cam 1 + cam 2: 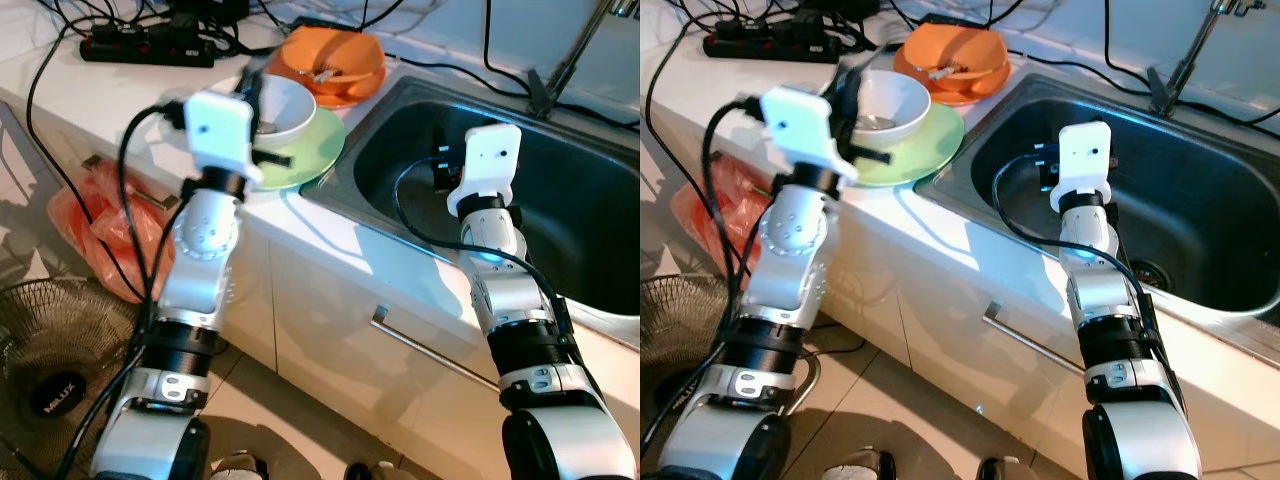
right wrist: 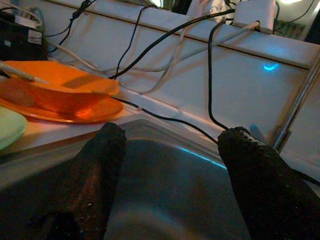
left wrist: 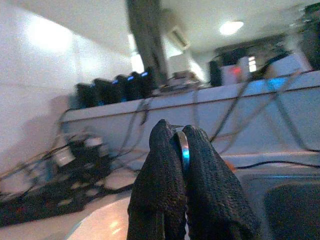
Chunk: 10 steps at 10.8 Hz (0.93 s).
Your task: Kitchen organization
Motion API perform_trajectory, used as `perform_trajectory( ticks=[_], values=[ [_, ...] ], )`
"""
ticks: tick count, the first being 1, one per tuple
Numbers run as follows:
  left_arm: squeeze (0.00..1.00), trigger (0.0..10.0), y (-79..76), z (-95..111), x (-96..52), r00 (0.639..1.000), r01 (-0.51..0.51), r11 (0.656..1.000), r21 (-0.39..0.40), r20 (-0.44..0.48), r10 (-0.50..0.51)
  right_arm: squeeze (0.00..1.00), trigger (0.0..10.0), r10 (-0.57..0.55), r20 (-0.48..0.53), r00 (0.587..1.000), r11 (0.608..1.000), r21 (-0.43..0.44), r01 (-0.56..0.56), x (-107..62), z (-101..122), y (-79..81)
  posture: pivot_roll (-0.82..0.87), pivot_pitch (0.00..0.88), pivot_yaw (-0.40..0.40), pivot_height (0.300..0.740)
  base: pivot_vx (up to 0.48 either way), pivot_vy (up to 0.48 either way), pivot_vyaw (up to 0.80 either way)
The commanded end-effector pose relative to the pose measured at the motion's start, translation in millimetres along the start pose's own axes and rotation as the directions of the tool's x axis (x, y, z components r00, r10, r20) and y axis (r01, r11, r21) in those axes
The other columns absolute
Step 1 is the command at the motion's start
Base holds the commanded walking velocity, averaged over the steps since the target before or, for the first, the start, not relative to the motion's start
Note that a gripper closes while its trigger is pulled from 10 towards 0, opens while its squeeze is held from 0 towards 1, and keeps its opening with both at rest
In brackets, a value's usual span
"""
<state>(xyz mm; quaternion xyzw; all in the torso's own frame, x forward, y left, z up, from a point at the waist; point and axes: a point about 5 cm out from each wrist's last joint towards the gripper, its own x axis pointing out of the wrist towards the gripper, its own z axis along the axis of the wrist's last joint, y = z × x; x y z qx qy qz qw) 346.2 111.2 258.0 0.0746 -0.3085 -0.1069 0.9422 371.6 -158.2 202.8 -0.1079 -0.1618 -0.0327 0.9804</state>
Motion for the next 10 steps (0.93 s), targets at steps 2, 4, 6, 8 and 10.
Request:
perform_trajectory(
  ticks=[2,4,6,8,10],
  values=[
    [0.00,10.0,-16.3,19.7,8.0,0.993,0.098,0.995,-0.008,0.066,-0.097,0.00,10.0,-0.015,-0.011,1.000,1.000,-0.008,0.015,-1.8,-2.7,-3.3,0.07,0.091,-0.054,0.740,0.000,0.000,0.00],
    [0.00,10.0,-44.8,31.6,8.4,0.966,0.245,0.968,-0.062,0.099,-0.238,0.00,10.0,-0.012,-0.005,1.000,0.998,-0.061,0.012,-1.6,-4.1,-6.2,0.07,0.088,-0.051,0.740,0.000,0.000,0.00],
    [0.00,10.0,-61.0,28.0,3.3,0.943,0.330,0.936,-0.121,0.073,-0.324,0.00,10.0,0.004,0.017,1.000,0.987,-0.159,-0.001,-1.2,-3.9,-9.4,0.07,0.088,-0.051,0.740,0.000,0.000,0.00],
    [0.00,10.0,-71.6,22.1,-2.6,0.923,0.383,0.902,-0.199,0.043,-0.382,0.00,10.0,0.079,0.078,0.994,0.932,-0.359,-0.046,-3.0,-0.9,-8.8,0.06,0.086,-0.048,0.740,0.000,0.000,0.00],
    [0.00,10.0,-76.0,20.9,-6.3,0.909,0.412,0.885,-0.218,0.030,-0.416,0.00,10.0,0.139,0.148,0.979,0.883,-0.466,-0.055,-4.7,5.6,-6.3,0.06,0.085,-0.046,0.740,0.000,0.000,0.00]
  ],
)
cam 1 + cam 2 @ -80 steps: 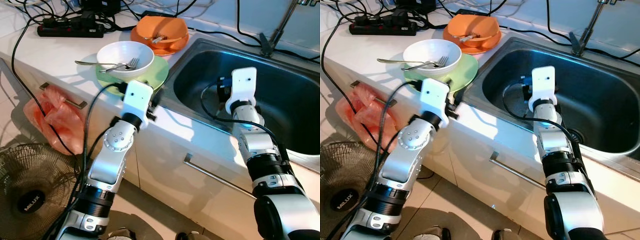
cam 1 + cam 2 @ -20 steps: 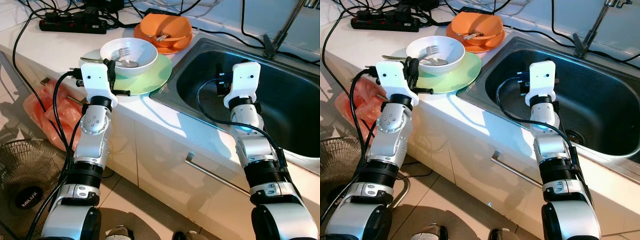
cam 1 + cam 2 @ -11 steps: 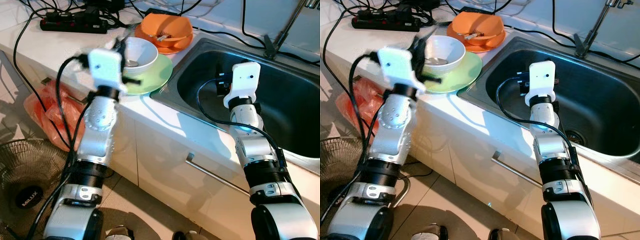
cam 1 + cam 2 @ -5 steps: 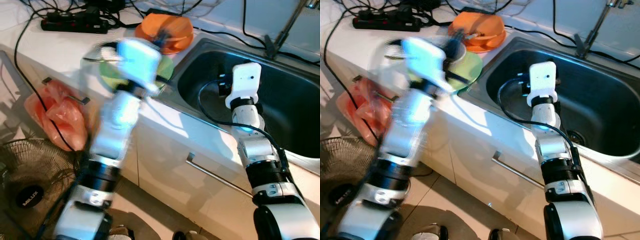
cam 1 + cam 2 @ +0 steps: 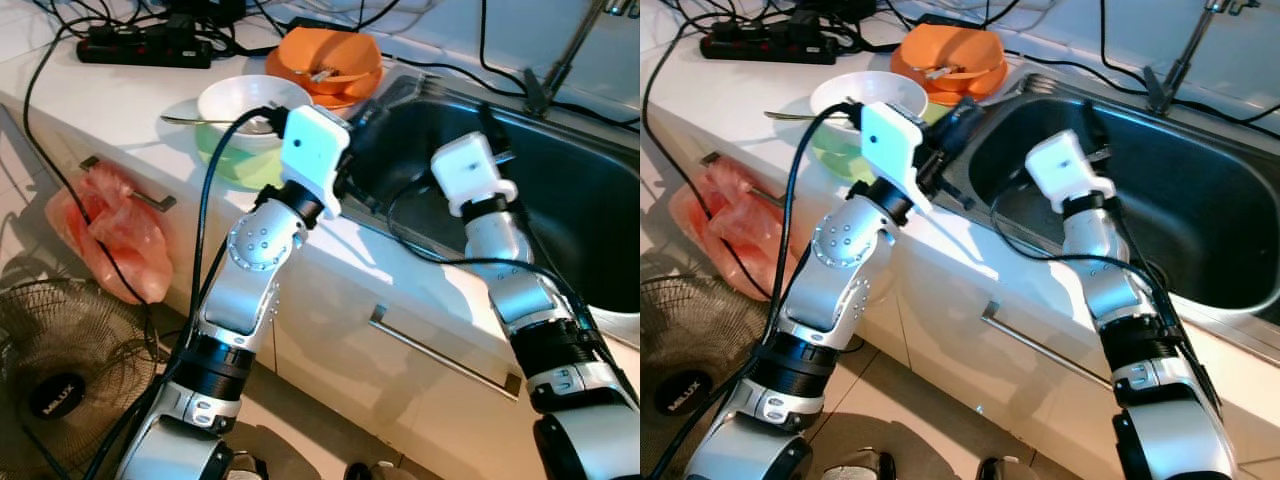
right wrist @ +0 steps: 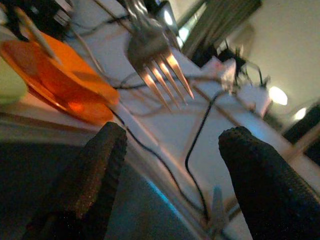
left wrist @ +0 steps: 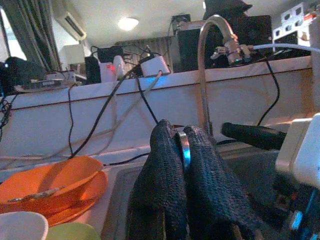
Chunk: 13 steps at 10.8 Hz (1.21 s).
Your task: Kitchen organization
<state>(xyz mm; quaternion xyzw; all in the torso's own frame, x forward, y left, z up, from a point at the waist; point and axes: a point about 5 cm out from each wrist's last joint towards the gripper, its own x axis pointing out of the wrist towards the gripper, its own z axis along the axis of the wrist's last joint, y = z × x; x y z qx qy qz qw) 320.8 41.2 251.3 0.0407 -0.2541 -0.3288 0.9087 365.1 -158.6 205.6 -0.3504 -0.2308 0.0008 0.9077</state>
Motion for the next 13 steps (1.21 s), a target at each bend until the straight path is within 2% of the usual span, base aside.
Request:
perform_trajectory(
  ticks=[1,2,5,11,12,13],
  values=[
    [0.00,10.0,-6.2,4.5,0.9,0.999,0.033,0.999,-0.018,0.019,-0.032,0.00,10.0,0.010,0.040,0.999,0.999,-0.040,-0.009,-1.4,2.0,-1.7,0.06,0.083,-0.045,0.740,0.000,0.000,0.00],
    [0.00,10.0,-7.7,4.1,0.4,0.999,0.043,0.999,-0.026,0.013,-0.043,0.00,10.0,0.035,0.076,0.997,0.997,-0.066,-0.030,-3.3,4.9,2.0,0.06,0.082,-0.043,0.740,0.000,0.000,0.00],
    [0.00,10.0,-15.4,-1.9,-2.0,0.995,0.093,0.994,-0.064,-0.027,-0.095,0.00,10.0,0.041,0.123,0.992,0.998,-0.057,-0.034,-4.8,11.4,6.5,0.05,0.083,-0.040,0.740,0.000,0.000,0.00],
    [0.00,10.0,-21.9,-6.9,-5.9,0.985,0.151,0.984,-0.095,-0.071,-0.158,0.00,10.0,0.047,0.149,0.988,0.998,-0.048,-0.040,-6.3,13.5,9.6,0.06,0.091,-0.039,0.740,0.000,0.000,0.00],
    [0.00,10.0,-21.6,-6.6,-6.2,0.985,0.151,0.984,-0.095,-0.074,-0.158,0.00,3.1,0.048,0.156,0.987,0.998,-0.048,-0.040,-6.5,14.3,9.9,0.06,0.091,-0.039,0.740,0.000,0.000,0.00],
    [0.00,10.0,-21.1,-6.3,-5.9,0.985,0.148,0.985,-0.094,-0.076,-0.155,0.00,0.0,0.049,0.163,0.985,0.998,-0.048,-0.042,-6.4,15.3,10.0,0.06,0.094,-0.040,0.740,0.000,0.000,0.00]
  ],
)
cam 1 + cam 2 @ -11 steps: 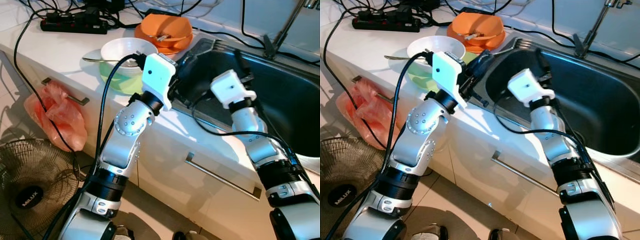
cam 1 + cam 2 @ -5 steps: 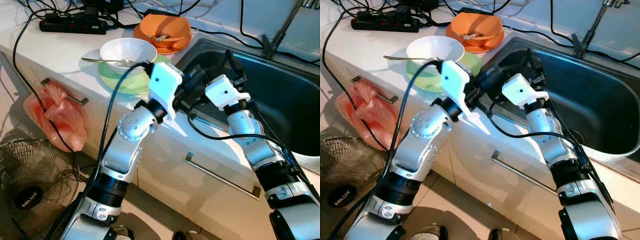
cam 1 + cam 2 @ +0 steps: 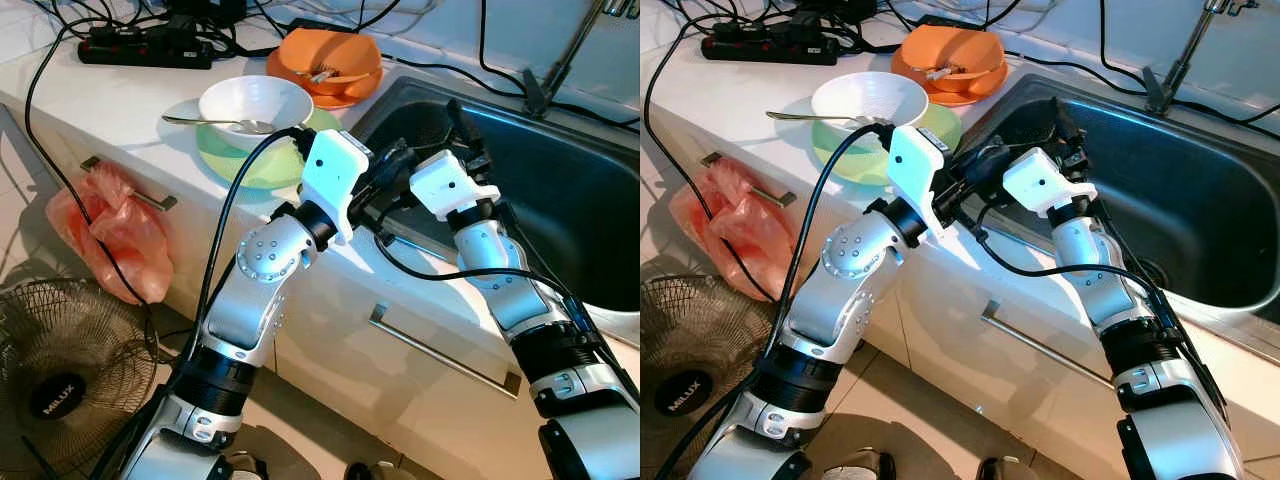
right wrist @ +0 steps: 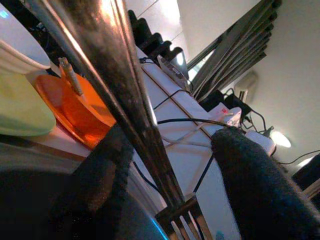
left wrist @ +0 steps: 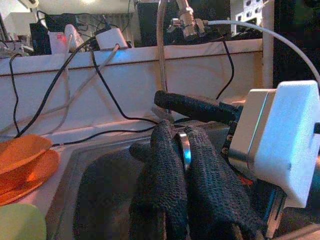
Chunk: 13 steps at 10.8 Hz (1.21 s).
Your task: Kitchen organization
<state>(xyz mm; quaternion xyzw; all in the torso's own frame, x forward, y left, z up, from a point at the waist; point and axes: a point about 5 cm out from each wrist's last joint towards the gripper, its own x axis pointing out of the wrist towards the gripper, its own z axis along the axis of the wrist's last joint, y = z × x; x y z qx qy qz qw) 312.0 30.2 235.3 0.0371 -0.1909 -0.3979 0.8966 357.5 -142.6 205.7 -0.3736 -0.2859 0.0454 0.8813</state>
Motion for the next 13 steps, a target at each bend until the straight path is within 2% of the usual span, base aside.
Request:
perform_trajectory(
  ticks=[1,5,13],
  values=[
    [0.00,10.0,-2.8,4.2,0.0,1.000,0.008,1.000,0.001,0.017,-0.008,0.00,0.0,-0.006,0.027,1.000,1.000,-0.003,0.006,-2.0,2.8,-0.5,0.06,0.094,-0.040,0.740,0.000,0.000,0.00],
    [0.00,10.0,6.9,5.4,0.9,0.998,-0.066,0.998,0.023,0.023,0.066,0.00,0.0,-0.005,0.038,0.999,1.000,-0.002,0.005,-2.3,4.2,-0.2,0.06,0.093,-0.040,0.740,0.000,0.000,0.00],
    [0.00,10.0,7.0,2.0,1.8,0.998,-0.064,0.998,0.004,-0.001,0.064,0.00,0.0,-0.021,0.058,0.998,1.000,0.001,0.021,-2.9,6.4,-0.8,0.06,0.094,-0.037,0.740,0.000,0.000,0.00]
  ],
)
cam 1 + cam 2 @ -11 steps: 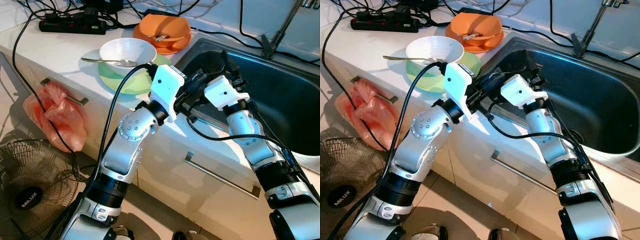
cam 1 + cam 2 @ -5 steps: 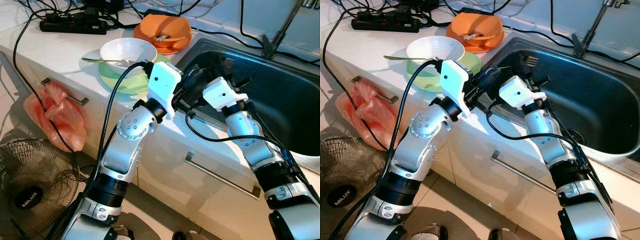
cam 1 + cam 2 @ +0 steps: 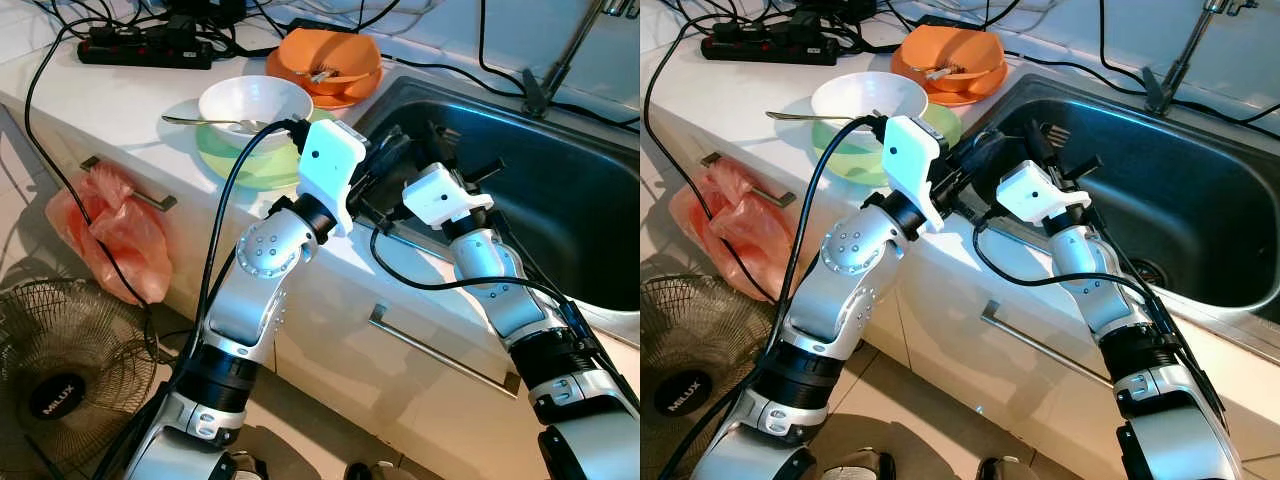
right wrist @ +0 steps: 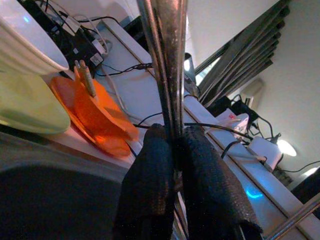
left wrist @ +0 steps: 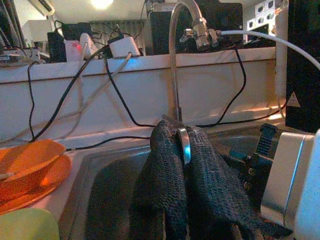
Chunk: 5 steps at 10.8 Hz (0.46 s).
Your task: Kitchen organization
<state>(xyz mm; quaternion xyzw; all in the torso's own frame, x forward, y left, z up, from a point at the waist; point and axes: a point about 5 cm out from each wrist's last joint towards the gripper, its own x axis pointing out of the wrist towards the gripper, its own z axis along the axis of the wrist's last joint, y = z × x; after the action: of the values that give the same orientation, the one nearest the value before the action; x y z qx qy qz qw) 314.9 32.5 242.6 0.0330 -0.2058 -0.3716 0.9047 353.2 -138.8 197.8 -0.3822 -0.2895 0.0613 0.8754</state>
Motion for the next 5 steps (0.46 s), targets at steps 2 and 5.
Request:
perform_trajectory(
  ticks=[2,5],
  values=[
    [1.00,10.0,4.2,-5.8,-0.7,0.999,-0.017,0.999,0.028,-0.033,0.018,0.00,0.0,-0.051,0.033,0.998,0.999,0.012,0.050,3.1,5.7,-8.1,0.06,0.094,-0.037,0.740,0.000,0.000,0.00],
    [1.00,10.0,5.1,-5.3,-1.6,0.999,-0.024,0.999,0.025,-0.023,0.025,0.00,0.0,-0.055,0.012,0.998,0.998,0.021,0.054,3.1,3.3,-8.0,0.06,0.090,-0.038,0.740,0.000,0.000,0.00]
  ],
)
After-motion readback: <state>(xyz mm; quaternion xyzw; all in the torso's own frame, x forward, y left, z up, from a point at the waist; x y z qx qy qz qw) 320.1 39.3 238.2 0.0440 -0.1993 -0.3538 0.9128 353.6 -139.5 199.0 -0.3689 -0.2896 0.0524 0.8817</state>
